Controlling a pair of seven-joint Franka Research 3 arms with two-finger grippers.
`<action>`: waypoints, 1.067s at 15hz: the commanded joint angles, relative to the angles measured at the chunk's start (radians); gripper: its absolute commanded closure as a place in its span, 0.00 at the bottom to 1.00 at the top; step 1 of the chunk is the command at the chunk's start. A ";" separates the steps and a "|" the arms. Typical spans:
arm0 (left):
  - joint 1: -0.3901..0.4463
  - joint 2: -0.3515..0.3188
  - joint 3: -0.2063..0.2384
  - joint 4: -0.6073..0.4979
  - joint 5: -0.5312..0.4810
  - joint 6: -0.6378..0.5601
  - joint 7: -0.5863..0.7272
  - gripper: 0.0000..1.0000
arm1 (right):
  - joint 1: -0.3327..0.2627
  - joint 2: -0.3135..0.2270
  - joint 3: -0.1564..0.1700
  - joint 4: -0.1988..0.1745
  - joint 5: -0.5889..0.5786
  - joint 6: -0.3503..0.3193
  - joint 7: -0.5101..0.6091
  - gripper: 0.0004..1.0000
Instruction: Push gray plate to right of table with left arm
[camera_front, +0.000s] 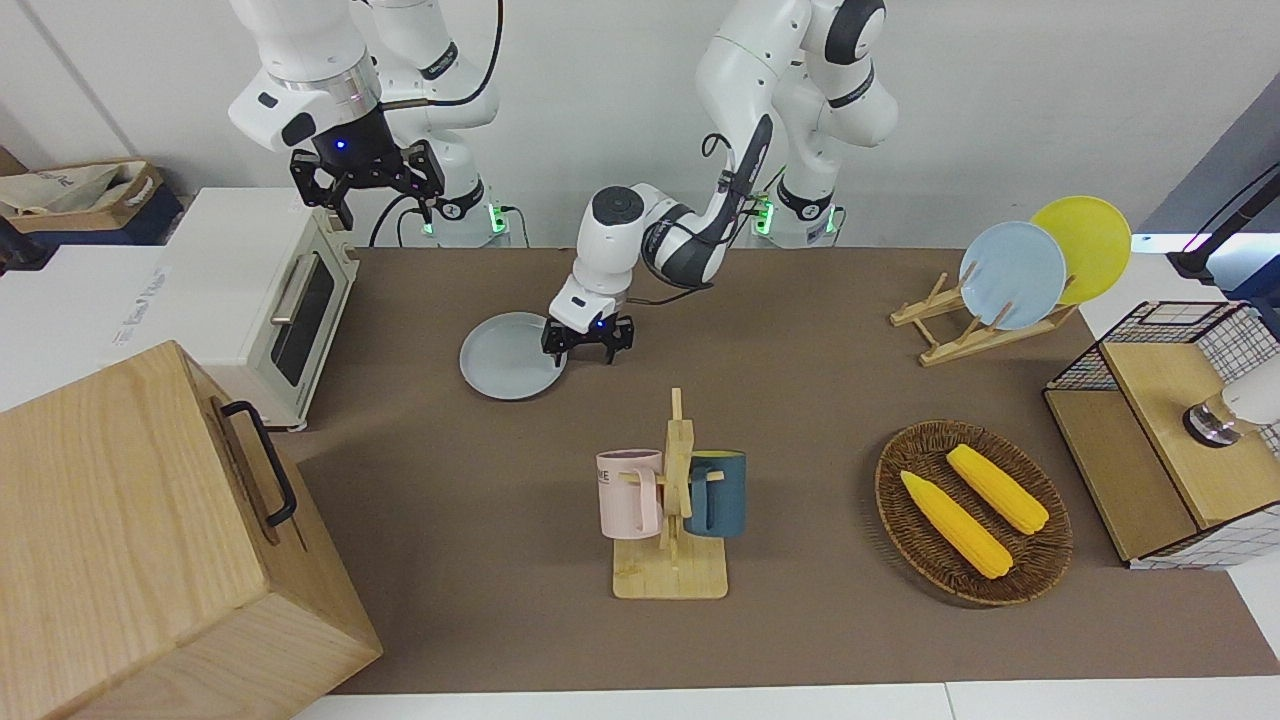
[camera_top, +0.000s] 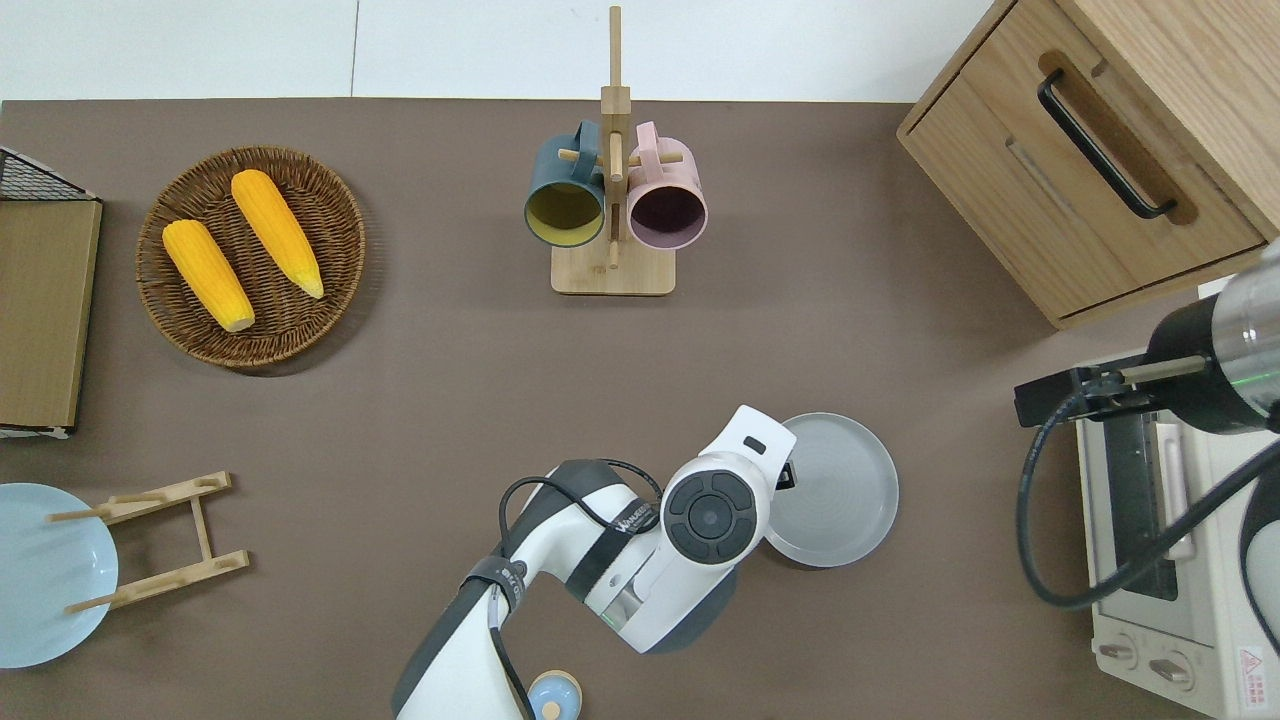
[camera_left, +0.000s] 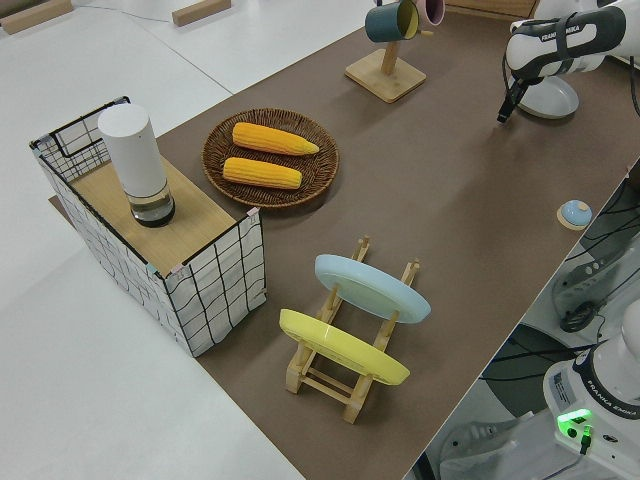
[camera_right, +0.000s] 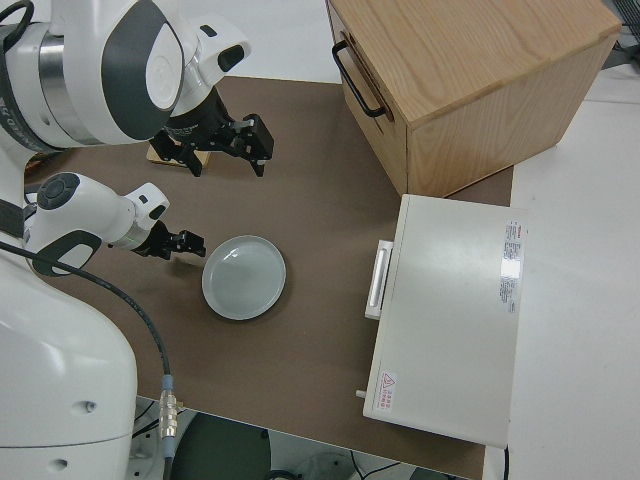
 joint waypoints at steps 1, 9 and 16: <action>0.068 -0.067 -0.009 -0.011 -0.090 -0.114 0.174 0.02 | -0.011 -0.008 0.006 -0.001 0.008 -0.012 -0.003 0.02; 0.293 -0.198 0.003 -0.004 -0.114 -0.436 0.447 0.01 | -0.011 -0.008 0.004 0.001 0.008 -0.012 -0.003 0.02; 0.453 -0.310 0.008 0.008 0.014 -0.628 0.518 0.01 | -0.011 -0.008 0.006 0.001 0.008 -0.012 -0.003 0.02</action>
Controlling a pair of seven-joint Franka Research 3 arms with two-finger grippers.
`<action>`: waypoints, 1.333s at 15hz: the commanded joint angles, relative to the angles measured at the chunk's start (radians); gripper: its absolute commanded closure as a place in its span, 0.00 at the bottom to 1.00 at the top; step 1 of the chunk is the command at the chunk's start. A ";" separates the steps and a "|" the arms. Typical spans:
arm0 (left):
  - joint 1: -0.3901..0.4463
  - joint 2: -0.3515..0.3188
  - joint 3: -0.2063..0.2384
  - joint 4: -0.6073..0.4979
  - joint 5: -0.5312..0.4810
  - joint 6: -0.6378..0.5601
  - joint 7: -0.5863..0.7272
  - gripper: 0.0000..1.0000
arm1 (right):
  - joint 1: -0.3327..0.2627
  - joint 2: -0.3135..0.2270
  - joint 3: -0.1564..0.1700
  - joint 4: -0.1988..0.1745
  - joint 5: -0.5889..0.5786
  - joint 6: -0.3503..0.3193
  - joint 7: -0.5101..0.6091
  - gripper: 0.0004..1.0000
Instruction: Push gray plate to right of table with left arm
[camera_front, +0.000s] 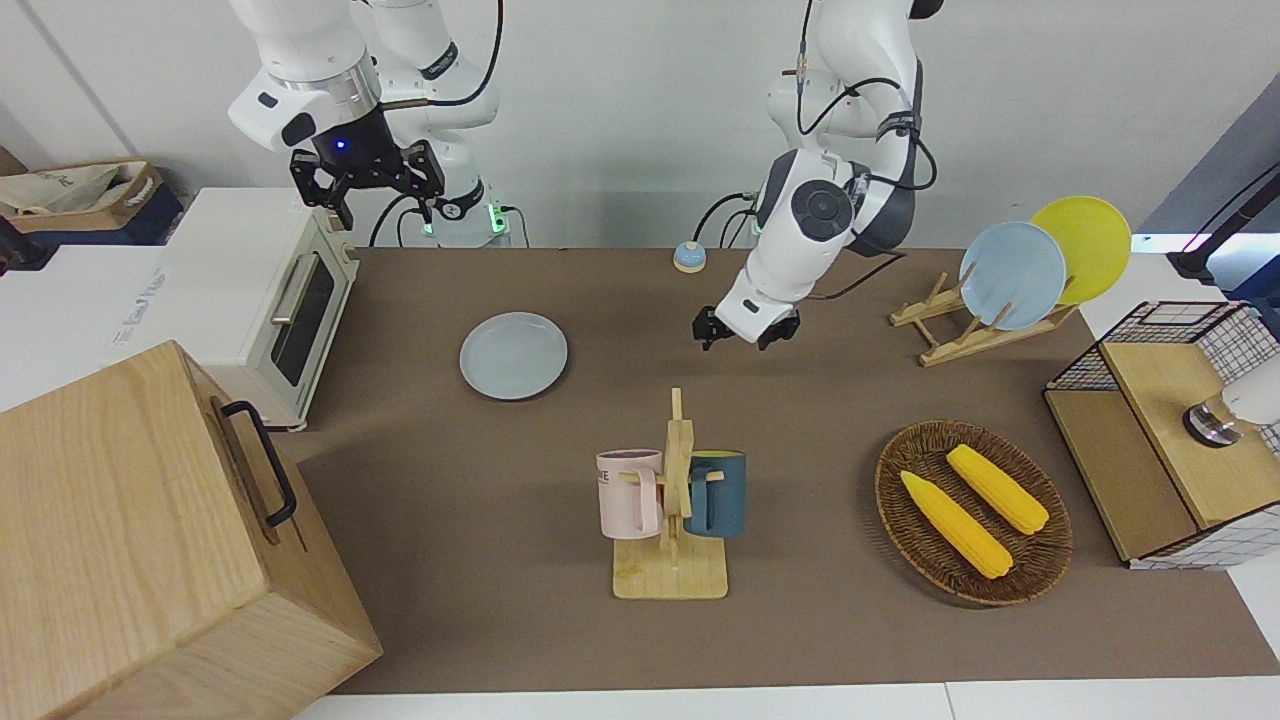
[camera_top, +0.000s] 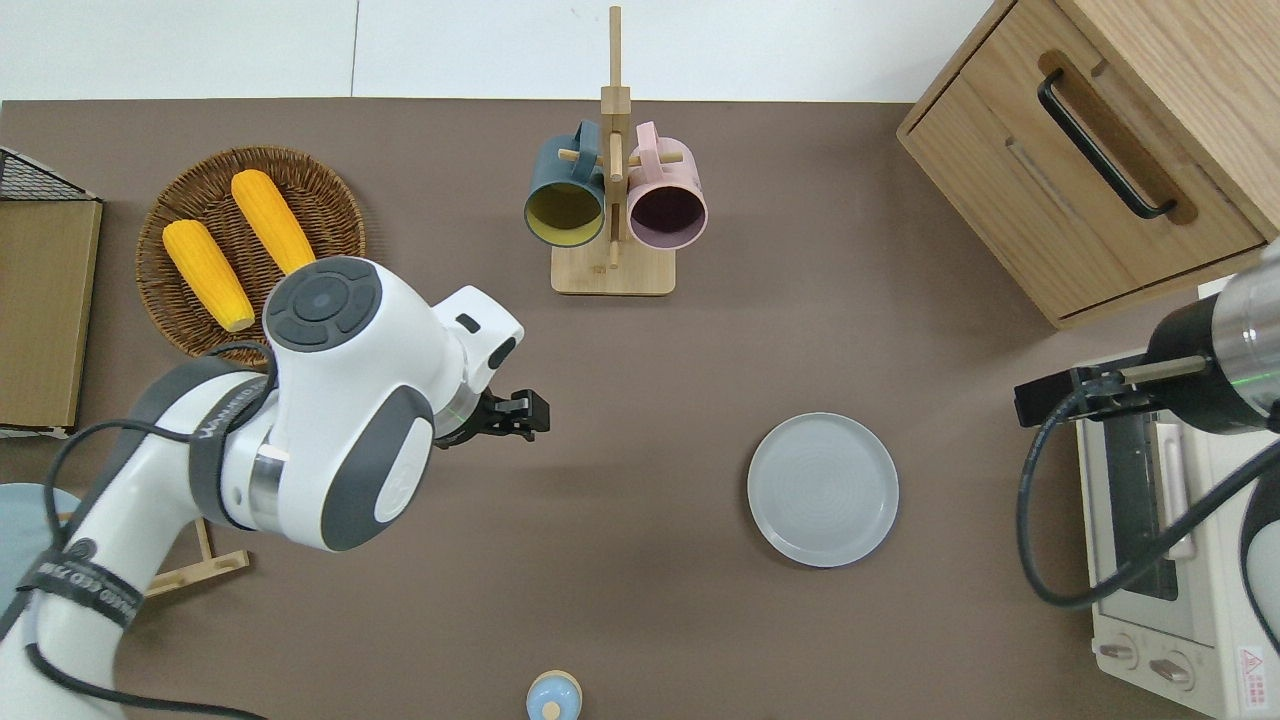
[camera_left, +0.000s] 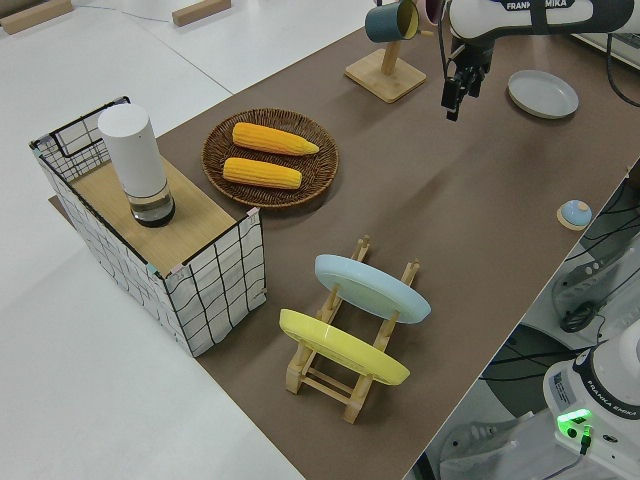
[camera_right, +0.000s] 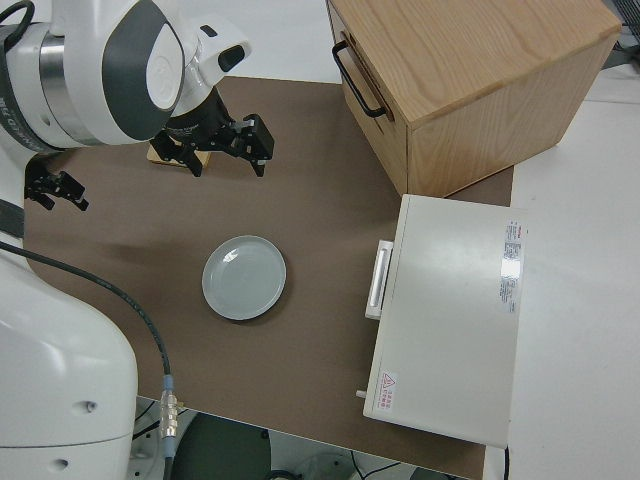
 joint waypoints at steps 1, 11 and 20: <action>0.071 -0.066 -0.002 0.012 0.057 -0.091 0.051 0.01 | -0.011 -0.008 0.006 0.001 0.008 -0.012 -0.003 0.02; 0.225 -0.078 0.015 0.247 0.124 -0.348 0.256 0.01 | -0.011 -0.008 0.006 -0.001 0.008 -0.012 -0.003 0.02; 0.263 -0.074 0.068 0.336 0.114 -0.389 0.388 0.01 | -0.011 -0.008 0.006 -0.001 0.008 -0.012 -0.003 0.02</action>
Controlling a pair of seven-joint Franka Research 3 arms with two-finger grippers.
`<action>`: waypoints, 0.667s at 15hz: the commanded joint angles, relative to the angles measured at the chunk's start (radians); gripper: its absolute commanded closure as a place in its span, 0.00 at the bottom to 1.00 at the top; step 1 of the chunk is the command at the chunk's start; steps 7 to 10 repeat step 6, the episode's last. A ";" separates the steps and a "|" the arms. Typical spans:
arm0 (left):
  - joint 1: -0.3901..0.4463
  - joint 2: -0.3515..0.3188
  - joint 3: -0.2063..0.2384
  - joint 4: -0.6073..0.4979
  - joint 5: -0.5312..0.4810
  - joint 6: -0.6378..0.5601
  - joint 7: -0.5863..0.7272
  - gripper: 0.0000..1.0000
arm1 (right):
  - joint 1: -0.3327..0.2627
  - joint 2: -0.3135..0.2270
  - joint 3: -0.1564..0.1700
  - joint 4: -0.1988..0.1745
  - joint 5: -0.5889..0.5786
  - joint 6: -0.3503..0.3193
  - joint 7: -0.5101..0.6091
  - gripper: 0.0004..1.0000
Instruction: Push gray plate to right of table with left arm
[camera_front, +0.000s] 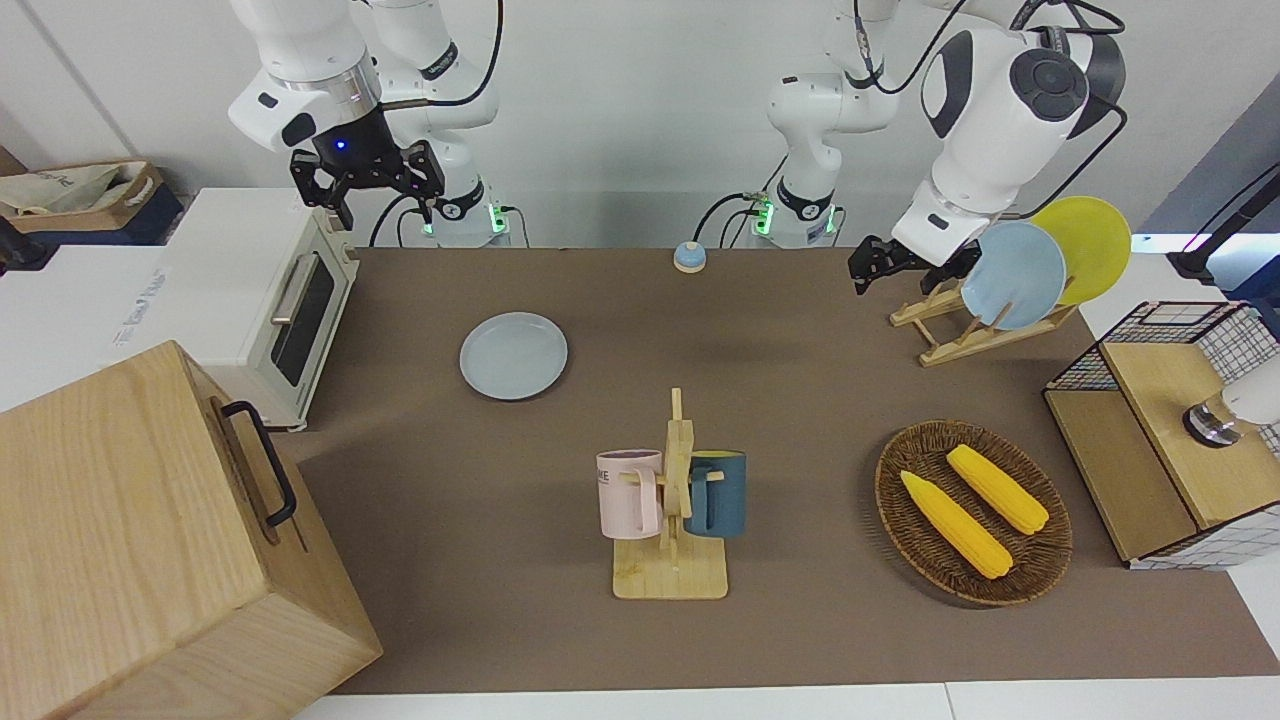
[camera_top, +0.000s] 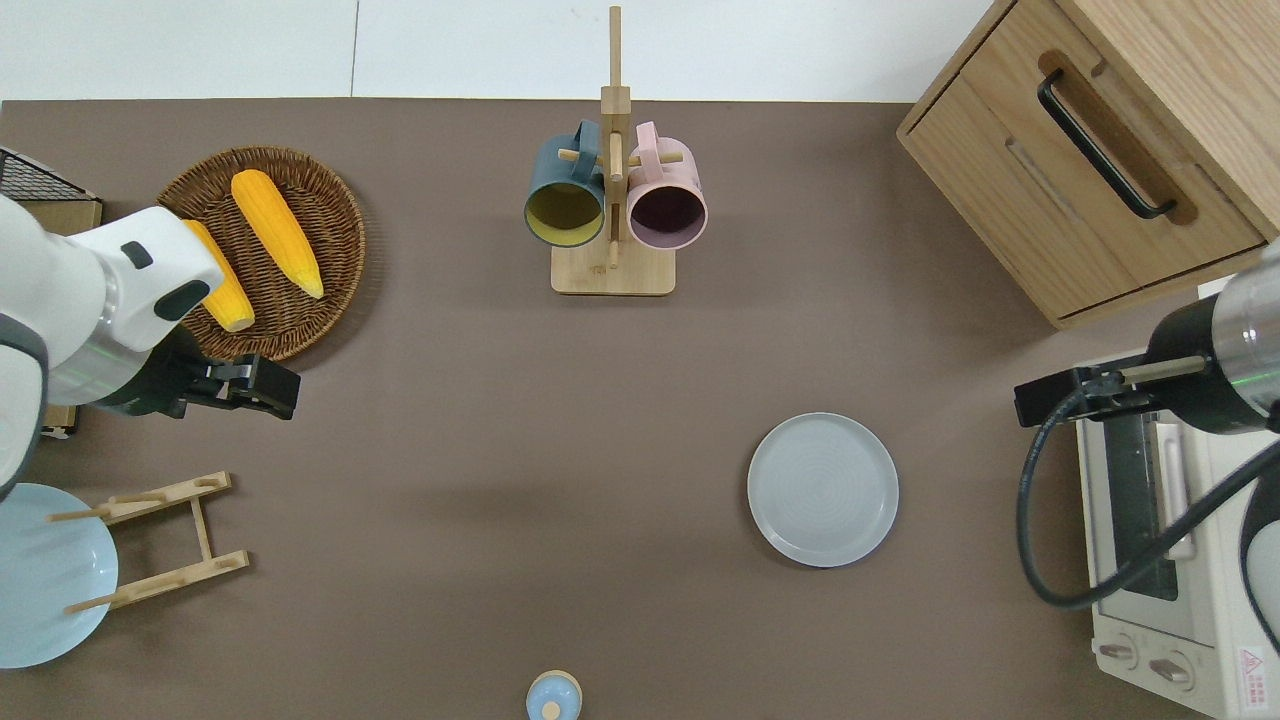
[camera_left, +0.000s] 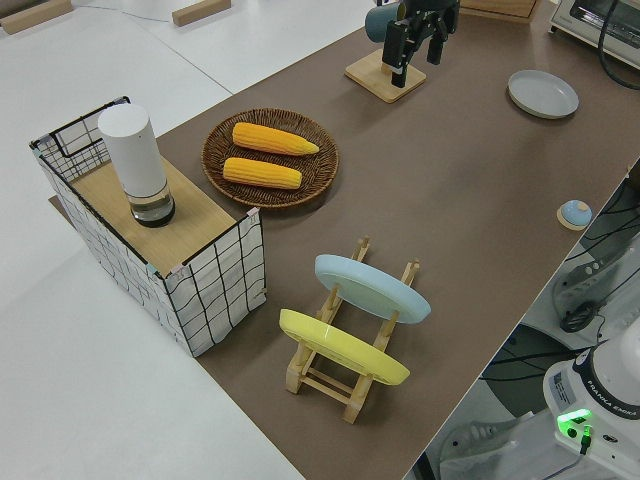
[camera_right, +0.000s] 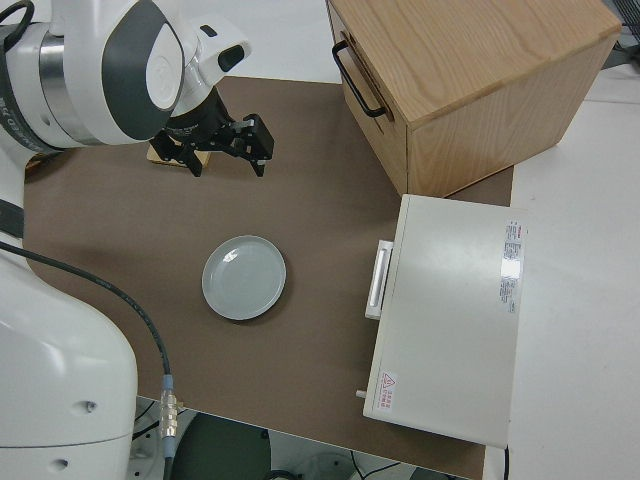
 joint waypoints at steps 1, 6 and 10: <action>0.021 0.011 -0.001 0.057 0.002 -0.027 0.020 0.01 | -0.011 -0.008 0.004 -0.001 0.008 -0.012 -0.001 0.02; 0.019 0.013 0.002 0.066 0.005 -0.018 0.019 0.01 | -0.011 -0.008 0.004 0.001 0.008 -0.012 -0.001 0.02; 0.019 0.013 0.002 0.066 0.005 -0.018 0.019 0.01 | -0.011 -0.008 0.004 0.001 0.008 -0.012 -0.001 0.02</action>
